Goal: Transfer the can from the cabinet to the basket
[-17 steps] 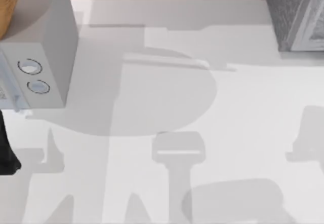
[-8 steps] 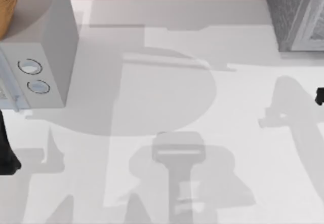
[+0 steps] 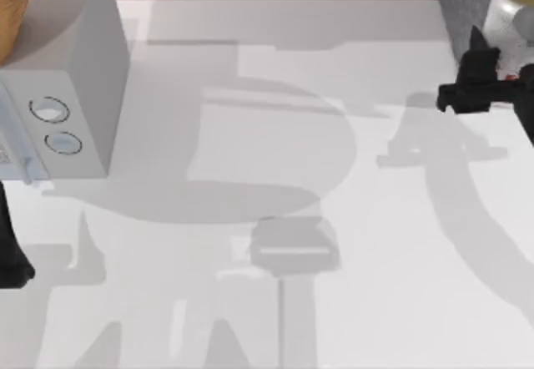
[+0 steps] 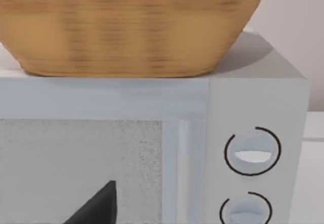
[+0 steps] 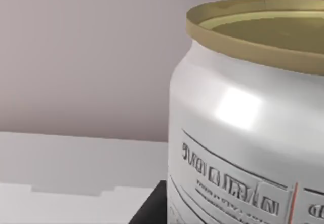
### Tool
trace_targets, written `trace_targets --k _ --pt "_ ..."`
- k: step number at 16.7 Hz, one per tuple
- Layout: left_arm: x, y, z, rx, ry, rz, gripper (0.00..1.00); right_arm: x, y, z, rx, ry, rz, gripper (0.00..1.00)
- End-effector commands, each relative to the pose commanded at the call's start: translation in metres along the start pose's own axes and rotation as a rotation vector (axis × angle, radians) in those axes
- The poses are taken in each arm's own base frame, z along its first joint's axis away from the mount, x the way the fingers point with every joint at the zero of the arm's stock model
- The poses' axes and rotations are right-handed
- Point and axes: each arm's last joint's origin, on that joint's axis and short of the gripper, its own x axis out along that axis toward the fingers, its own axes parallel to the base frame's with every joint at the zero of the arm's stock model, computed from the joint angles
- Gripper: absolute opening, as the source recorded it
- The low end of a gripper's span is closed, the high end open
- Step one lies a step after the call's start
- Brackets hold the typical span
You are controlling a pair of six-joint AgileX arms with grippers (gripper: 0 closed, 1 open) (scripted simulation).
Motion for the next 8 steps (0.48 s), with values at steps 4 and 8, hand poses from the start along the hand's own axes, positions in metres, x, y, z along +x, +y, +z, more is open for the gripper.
trace_targets --k 4,8 --pt "0.0 0.0 0.0 0.0 0.0 0.0 1.0 0.028 0.034 -0.007 0.006 -0.005 0.007 0.0" --pt "0.0 0.0 0.0 0.0 0.0 0.0 1.0 0.053 0.069 -0.019 0.005 -0.02 0.003 0.0"
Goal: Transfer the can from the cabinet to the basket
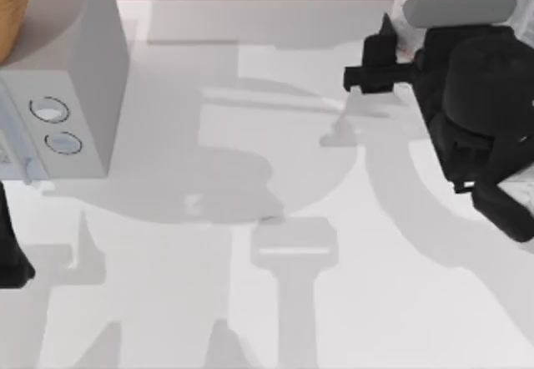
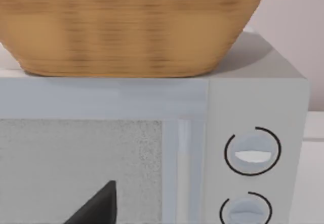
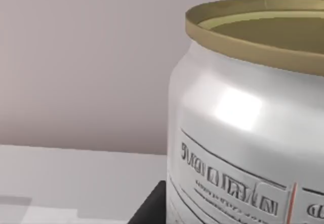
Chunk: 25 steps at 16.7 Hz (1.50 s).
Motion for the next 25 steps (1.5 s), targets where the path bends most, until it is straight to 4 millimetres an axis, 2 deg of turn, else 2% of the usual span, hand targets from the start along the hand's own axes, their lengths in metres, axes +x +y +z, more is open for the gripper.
trace_targets --k 8,17,21,25 --pt "0.0 0.0 0.0 0.0 0.0 0.0 1.0 0.038 0.063 -0.054 -0.023 0.004 -0.049 0.0" --pt "0.0 0.0 0.0 0.0 0.0 0.0 1.0 0.055 0.139 -0.125 0.004 -0.05 -0.056 0.0" --pt "0.0 0.0 0.0 0.0 0.0 0.0 1.0 0.059 0.158 -0.15 0.019 -0.075 -0.066 0.0" --pt "0.0 0.0 0.0 0.0 0.0 0.0 1.0 0.06 0.163 -0.155 0.021 -0.08 -0.065 0.0"
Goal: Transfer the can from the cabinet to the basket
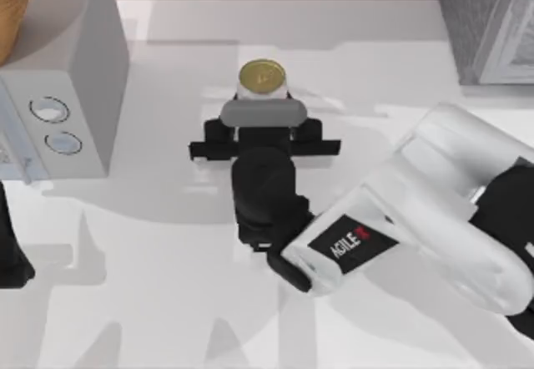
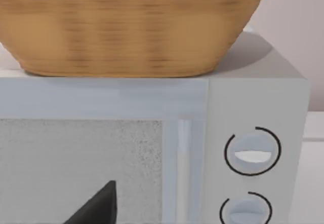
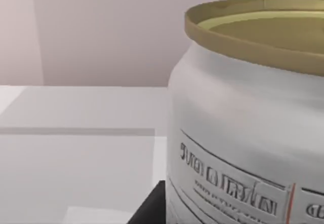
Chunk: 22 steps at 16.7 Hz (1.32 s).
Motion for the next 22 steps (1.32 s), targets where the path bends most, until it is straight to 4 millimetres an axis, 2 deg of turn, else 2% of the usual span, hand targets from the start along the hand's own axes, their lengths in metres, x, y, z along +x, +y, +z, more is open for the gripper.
trace_targets --k 5,10,14,22 --pt "0.0 0.0 0.0 0.0 0.0 0.0 1.0 0.002 -0.002 -0.003 -0.004 0.006 -0.003 0.0" --pt "0.0 0.0 0.0 0.0 0.0 0.0 1.0 0.021 0.0 -0.009 -0.001 0.001 0.0 0.0" --pt "0.0 0.0 0.0 0.0 0.0 0.0 1.0 0.023 0.0 -0.01 0.0 0.0 0.0 0.0" --pt "0.0 0.0 0.0 0.0 0.0 0.0 1.0 0.023 0.0 -0.01 0.0 0.0 0.0 0.6"
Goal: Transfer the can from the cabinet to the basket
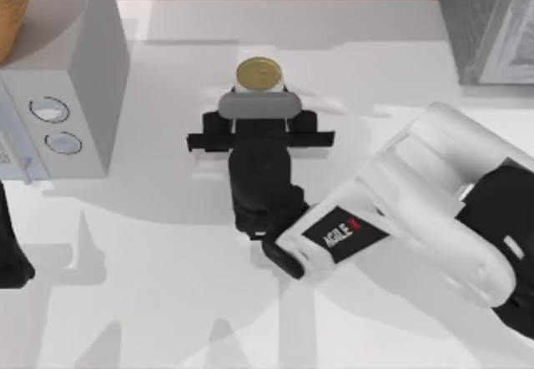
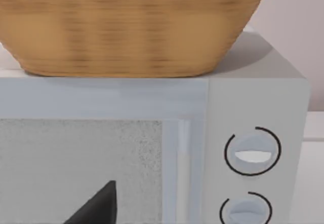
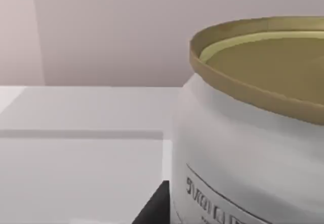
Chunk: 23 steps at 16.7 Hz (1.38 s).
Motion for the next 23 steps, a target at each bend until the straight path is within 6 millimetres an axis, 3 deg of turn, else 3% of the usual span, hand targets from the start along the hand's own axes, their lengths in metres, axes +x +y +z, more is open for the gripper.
trace_targets --k 5,6,23 --pt "0.0 0.0 0.0 0.0 0.0 0.0 1.0 0.0 0.0 0.0 0.0 0.0 0.0 0.98" --pt "0.0 0.0 0.0 0.0 0.0 0.0 1.0 0.0 0.0 0.0 0.0 0.0 0.0 1.0" --pt "0.0 0.0 0.0 0.0 0.0 0.0 1.0 0.0 0.0 0.0 0.0 0.0 0.0 1.0"
